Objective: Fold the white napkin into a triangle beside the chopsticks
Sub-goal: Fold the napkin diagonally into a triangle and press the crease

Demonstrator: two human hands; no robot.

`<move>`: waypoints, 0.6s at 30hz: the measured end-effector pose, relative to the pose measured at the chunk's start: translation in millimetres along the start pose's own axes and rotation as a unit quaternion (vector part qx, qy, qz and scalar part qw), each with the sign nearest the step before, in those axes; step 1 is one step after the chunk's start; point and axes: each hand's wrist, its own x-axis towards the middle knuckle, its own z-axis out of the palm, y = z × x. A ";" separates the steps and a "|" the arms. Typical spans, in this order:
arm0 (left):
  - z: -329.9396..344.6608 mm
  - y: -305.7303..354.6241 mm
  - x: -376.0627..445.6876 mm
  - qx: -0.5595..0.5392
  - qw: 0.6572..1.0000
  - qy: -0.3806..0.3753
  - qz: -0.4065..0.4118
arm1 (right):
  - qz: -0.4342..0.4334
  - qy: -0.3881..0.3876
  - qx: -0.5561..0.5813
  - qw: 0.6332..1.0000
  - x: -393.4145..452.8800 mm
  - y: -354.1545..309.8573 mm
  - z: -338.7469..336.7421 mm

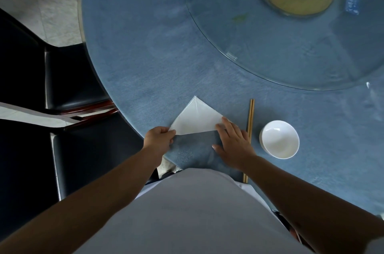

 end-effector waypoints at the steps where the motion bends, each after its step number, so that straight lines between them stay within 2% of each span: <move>1: -0.1 1.5 -0.1 0.012 1.000 -0.002 0.007 | 0.001 0.001 0.002 1.000 -0.1 0.3 -0.1; 7: -7.9 16.4 -7.9 0.042 0.995 -0.040 0.087 | 0.037 0.012 0.038 0.999 3.3 -1.2 -3.9; 10: -13.4 32.7 -19.9 0.021 0.985 -0.106 0.133 | 0.064 0.038 0.076 0.994 11.6 -10.0 -15.8; 13: -18.2 50.1 -31.0 -0.024 0.967 -0.185 0.175 | 0.103 0.042 0.187 0.976 30.1 -18.2 -33.8; 14: -20.0 56.6 -34.8 -0.041 0.958 -0.216 0.187 | 0.119 0.029 0.255 0.959 38.0 -20.5 -40.3; 15: -21.9 63.8 -39.3 -0.052 0.947 -0.247 0.198 | 0.137 0.010 0.352 0.926 45.7 -22.8 -46.8; 17: -25.8 78.9 -48.4 -0.070 0.924 -0.312 0.208 | 0.169 -0.050 0.557 0.811 55.3 -30.4 -60.0; 18: -27.9 85.8 -52.1 -0.082 0.913 -0.344 0.205 | 0.162 -0.084 0.614 0.768 57.3 -33.2 -65.0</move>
